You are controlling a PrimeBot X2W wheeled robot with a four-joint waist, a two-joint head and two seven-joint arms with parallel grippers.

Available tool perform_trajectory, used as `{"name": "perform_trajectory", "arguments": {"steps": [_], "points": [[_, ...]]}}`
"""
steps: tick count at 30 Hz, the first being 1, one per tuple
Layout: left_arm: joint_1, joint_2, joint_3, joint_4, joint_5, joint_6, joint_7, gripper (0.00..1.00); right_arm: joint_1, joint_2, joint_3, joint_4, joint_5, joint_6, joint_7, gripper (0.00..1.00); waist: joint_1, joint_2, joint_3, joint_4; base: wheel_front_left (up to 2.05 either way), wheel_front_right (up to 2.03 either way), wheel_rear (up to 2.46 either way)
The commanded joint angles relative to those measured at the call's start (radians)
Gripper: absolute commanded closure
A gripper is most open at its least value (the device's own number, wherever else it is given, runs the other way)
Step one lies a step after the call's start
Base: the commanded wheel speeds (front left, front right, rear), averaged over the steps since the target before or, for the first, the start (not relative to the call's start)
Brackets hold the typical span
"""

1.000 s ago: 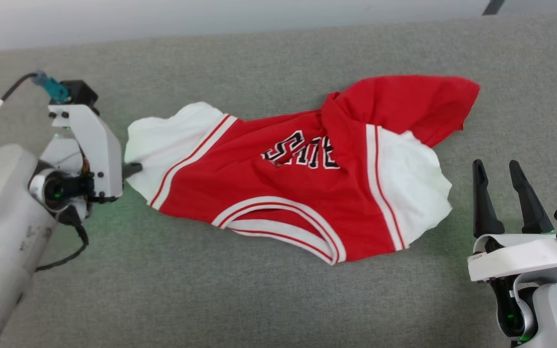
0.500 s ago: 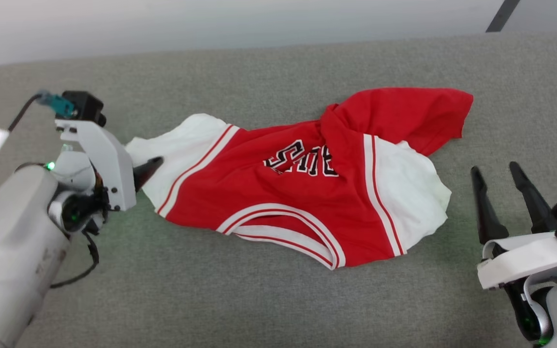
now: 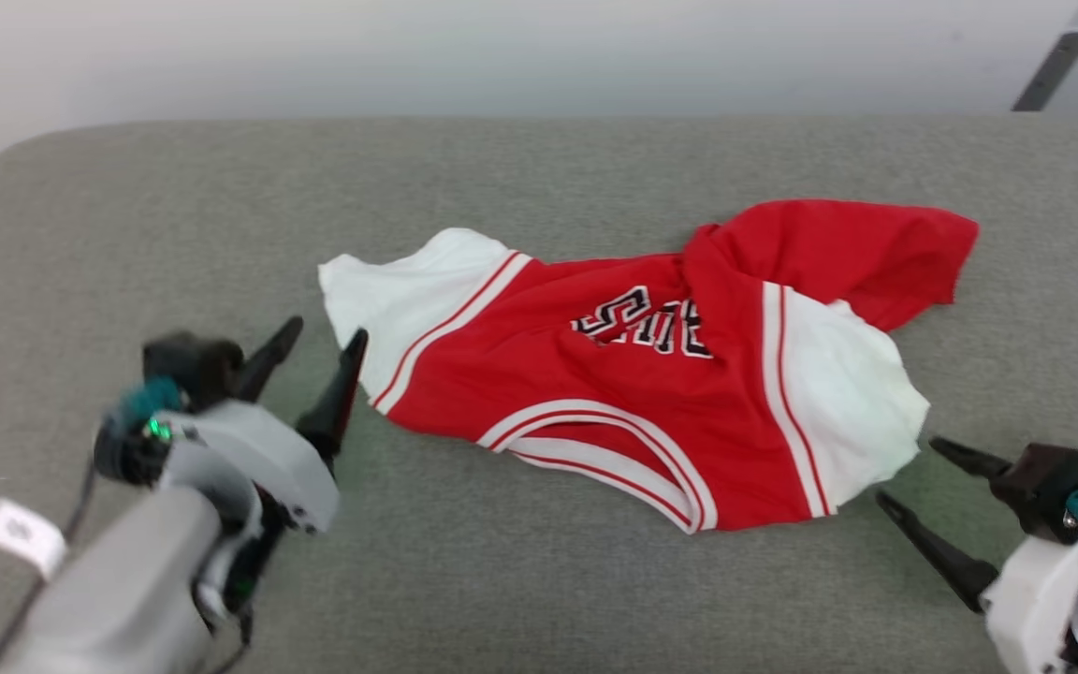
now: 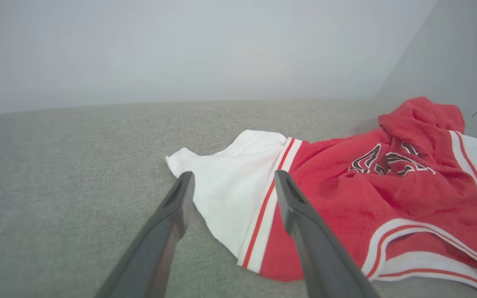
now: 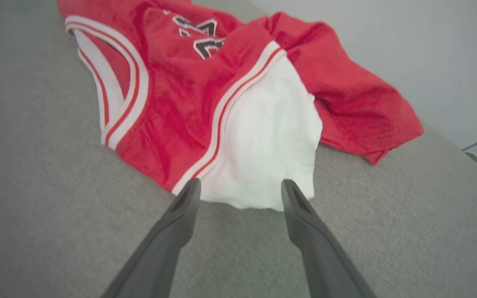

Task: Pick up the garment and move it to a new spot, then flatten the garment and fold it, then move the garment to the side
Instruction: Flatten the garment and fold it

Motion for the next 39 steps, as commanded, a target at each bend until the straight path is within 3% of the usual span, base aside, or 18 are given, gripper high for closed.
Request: {"name": "perform_trajectory", "arguments": {"steps": [1, 6, 10, 17, 28, 29, 30, 31, 32, 36, 39], "points": [[0.036, -0.007, 0.008, -0.031, 0.03, 0.042, -0.026, 0.0, -0.024, -0.049, 0.04, -0.029, 0.026, -0.001, 0.029, 0.0, 0.0, 0.0, -0.001, 0.025, 0.0, 0.0, 0.0], [0.15, -0.033, 0.076, -0.173, 0.138, 0.157, -0.053, 0.0, -0.104, -0.215, 0.184, -0.099, 0.083, -0.001, 0.113, 0.0, 0.0, 0.0, 0.017, 0.064, 0.0, 0.0, 0.0], [0.259, -0.08, 0.187, -0.29, 0.223, 0.2, -0.051, 0.0, -0.192, -0.285, 0.299, -0.115, 0.083, -0.001, 0.15, 0.0, 0.0, 0.0, 0.03, 0.095, 0.0, 0.0, 0.0], [0.365, -0.149, 0.308, -0.373, 0.336, 0.171, -0.051, 0.0, -0.368, -0.327, 0.52, -0.035, 0.066, -0.001, 0.146, 0.0, 0.0, 0.0, 0.066, 0.147, 0.0, 0.0, 0.0], [0.386, -0.222, 0.397, -0.358, 0.416, 0.097, -0.051, 0.0, -0.521, -0.254, 0.722, 0.177, 0.082, -0.001, 0.034, 0.0, 0.0, 0.0, 0.114, 0.178, 0.0, 0.0, 0.0], [0.386, -0.226, 0.403, -0.356, 0.421, 0.092, -0.051, 0.0, -0.522, -0.247, 0.728, 0.187, 0.084, -0.001, 0.032, 0.18, 0.0, 0.0, 0.116, 0.179, 0.0, 0.0, 0.0], [0.386, -0.23, 0.408, -0.353, 0.427, 0.085, -0.051, 0.0, -0.522, -0.24, 0.732, 0.195, 0.085, -0.001, 0.029, 0.58, 0.0, 0.0, 0.118, 0.179, 0.0, 0.0, 0.0], [0.386, -0.234, 0.413, -0.35, 0.429, 0.082, -0.051, 0.0, -0.519, -0.236, 0.737, 0.198, 0.088, -0.001, 0.033, 0.69, 0.0, 0.0, 0.119, 0.179, 0.0, 0.0, 0.0], [0.385, -0.237, 0.418, -0.348, 0.433, 0.075, -0.051, 0.0, -0.519, -0.231, 0.74, 0.201, 0.087, -0.001, 0.031, 1.0, 0.0, 0.0, 0.12, 0.178, 0.0, 0.0, 0.0], [0.366, -0.223, 0.418, -0.329, 0.454, 0.047, -0.051, 0.0, -0.513, -0.23, 0.74, 0.201, 0.086, -0.001, 0.029, 1.0, 0.0, 0.0, 0.122, 0.171, 0.0, 0.0, 0.0], [0.318, -0.181, 0.388, -0.3, 0.474, 0.005, 0.0, 0.0, -0.512, -0.235, 0.741, 0.196, 0.104, -0.001, 0.023, 1.0, 0.0, 0.0, 0.124, 0.168, 0.0, 0.0, 0.0]]}}
